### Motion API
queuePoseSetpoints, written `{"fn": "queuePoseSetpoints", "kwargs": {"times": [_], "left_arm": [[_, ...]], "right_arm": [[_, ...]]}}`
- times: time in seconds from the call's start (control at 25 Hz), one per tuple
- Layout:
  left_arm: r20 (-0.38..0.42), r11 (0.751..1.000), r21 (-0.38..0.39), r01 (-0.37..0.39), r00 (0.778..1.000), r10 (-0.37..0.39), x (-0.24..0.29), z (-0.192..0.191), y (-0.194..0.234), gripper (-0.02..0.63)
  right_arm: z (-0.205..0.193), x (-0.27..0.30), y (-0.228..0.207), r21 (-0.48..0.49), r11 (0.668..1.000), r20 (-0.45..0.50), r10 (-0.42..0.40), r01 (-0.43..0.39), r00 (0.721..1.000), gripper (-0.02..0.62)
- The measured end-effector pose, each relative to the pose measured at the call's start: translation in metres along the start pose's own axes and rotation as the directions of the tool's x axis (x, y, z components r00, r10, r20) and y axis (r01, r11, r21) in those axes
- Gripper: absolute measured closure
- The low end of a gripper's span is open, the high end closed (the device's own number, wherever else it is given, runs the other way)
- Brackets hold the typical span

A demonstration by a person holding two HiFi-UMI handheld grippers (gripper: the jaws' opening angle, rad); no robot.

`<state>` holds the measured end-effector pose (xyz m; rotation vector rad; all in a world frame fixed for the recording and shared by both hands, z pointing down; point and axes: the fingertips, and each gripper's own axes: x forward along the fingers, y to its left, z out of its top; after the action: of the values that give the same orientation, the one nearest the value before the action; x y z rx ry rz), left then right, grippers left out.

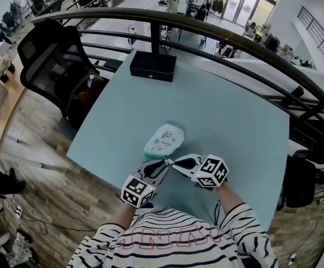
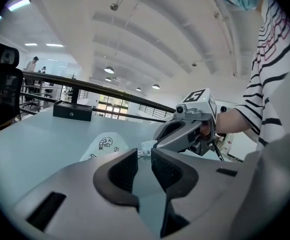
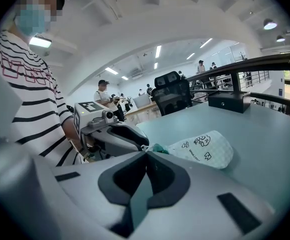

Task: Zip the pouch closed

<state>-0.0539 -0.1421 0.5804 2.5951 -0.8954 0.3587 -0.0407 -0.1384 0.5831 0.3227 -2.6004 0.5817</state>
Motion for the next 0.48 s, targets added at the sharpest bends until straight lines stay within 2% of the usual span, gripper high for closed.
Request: {"fn": "queuePoseSetpoints", "kwargs": {"times": [0.4, 0.48], "left_arm": [[0.037, 0.992, -0.124, -0.01, 0.999, 0.015, -0.008, -0.002, 0.011, 0.52], [0.05, 0.988, -0.152, 0.016, 0.999, -0.008, -0.008, -0.002, 0.008, 0.532]], "right_arm": [[0.004, 0.0, 0.002, 0.001, 1.0, -0.001, 0.003, -0.003, 1.0, 0.566], [0.005, 0.001, 0.004, 0.001, 1.0, 0.0, 0.009, -0.009, 1.0, 0.568]]}}
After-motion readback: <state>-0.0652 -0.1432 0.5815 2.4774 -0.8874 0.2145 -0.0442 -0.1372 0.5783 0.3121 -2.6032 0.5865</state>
